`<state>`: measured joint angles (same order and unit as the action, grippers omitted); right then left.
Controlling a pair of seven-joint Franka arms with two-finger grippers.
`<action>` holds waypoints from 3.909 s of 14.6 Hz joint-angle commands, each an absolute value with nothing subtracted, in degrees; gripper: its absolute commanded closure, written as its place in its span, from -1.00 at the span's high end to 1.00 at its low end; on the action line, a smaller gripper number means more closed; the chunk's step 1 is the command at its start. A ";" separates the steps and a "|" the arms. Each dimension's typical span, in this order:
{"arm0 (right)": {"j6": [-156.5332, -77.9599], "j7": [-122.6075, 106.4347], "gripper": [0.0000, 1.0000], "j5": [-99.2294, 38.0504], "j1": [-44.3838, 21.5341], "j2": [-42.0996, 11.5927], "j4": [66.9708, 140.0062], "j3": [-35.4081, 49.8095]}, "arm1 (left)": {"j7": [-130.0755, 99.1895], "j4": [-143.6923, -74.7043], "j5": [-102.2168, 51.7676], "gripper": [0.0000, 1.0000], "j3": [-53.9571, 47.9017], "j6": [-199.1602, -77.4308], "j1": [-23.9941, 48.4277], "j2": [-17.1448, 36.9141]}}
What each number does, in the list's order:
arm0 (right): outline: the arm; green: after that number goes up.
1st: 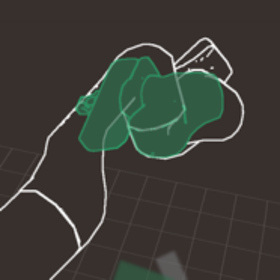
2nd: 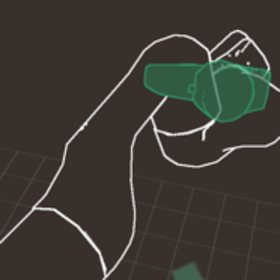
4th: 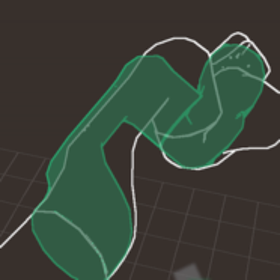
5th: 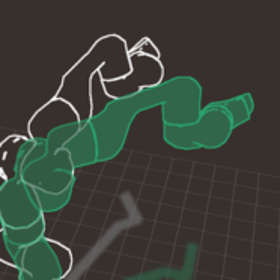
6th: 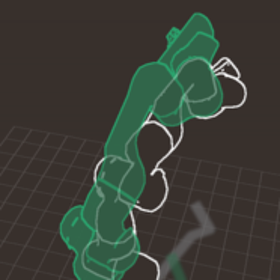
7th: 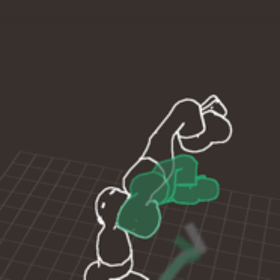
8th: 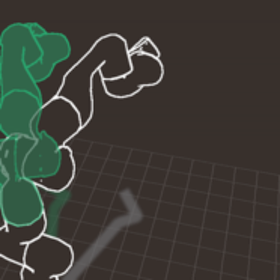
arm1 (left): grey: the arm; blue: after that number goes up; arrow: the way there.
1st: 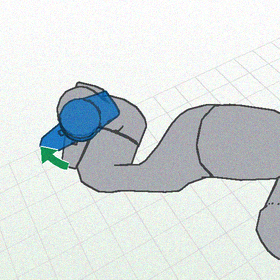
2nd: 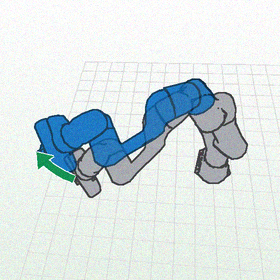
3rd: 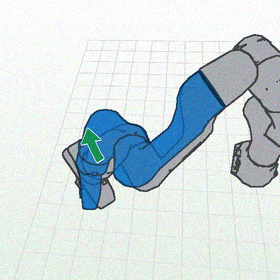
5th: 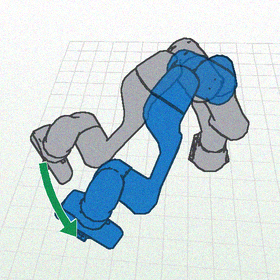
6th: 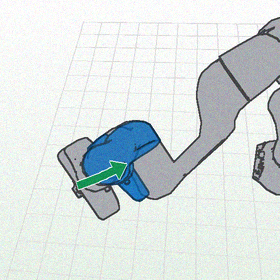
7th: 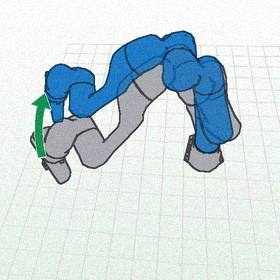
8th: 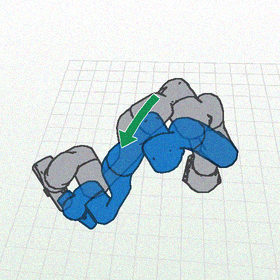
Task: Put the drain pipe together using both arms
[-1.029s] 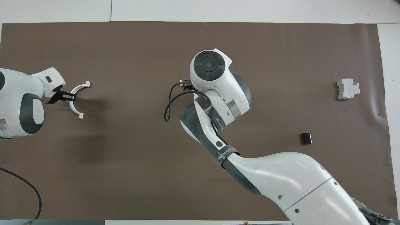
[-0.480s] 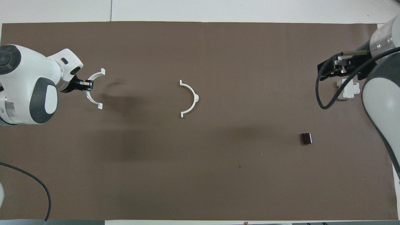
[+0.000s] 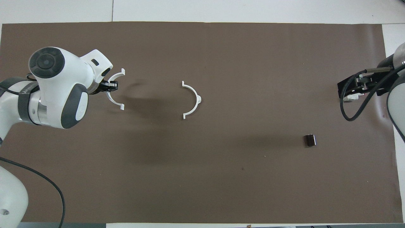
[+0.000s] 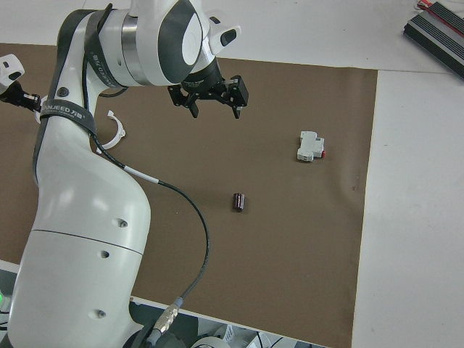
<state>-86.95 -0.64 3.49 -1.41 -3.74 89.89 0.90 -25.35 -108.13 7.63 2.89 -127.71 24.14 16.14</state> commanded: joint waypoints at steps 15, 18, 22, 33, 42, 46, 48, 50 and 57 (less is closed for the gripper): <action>-91.32 -1.67 1.00 3.16 -0.45 -0.09 94.22 -0.44 | -41.13 -102.91 11.95 -1.00 3.61 -130.33 36.56 25.58; -91.41 -1.58 1.00 2.12 0.17 -0.09 93.96 -0.44 | -41.04 -103.36 11.95 -1.00 3.60 -130.69 36.56 25.49; -91.58 -1.76 1.00 1.67 0.53 -0.09 93.96 -0.44 | -40.96 -103.45 11.95 -1.00 3.52 -129.82 36.65 25.22; -89.57 -1.85 1.00 1.14 2.37 0.70 92.20 -0.53 | -40.43 -103.36 11.87 1.00 3.43 -129.90 36.04 24.26; -90.61 -1.49 1.00 1.23 2.20 0.53 91.85 -0.18 | -27.44 -110.74 11.16 1.00 3.25 -127.20 23.83 9.24; -90.70 -1.41 1.00 1.23 2.02 0.53 91.76 -0.09 | -13.40 -110.13 3.28 1.00 3.43 -121.57 17.33 4.23; -90.62 -1.49 1.00 1.23 2.02 0.53 91.76 0.00 | -7.06 -109.43 1.24 1.00 3.52 -117.36 14.08 1.77; -90.62 -1.49 1.00 1.23 2.02 0.53 91.76 0.09 | -2.05 -109.34 1.14 1.00 3.95 -114.18 11.96 -0.43; -90.97 -1.49 1.00 1.23 2.02 0.53 91.76 0.09 | 0.97 -102.40 1.14 1.00 4.04 -101.09 5.46 -2.20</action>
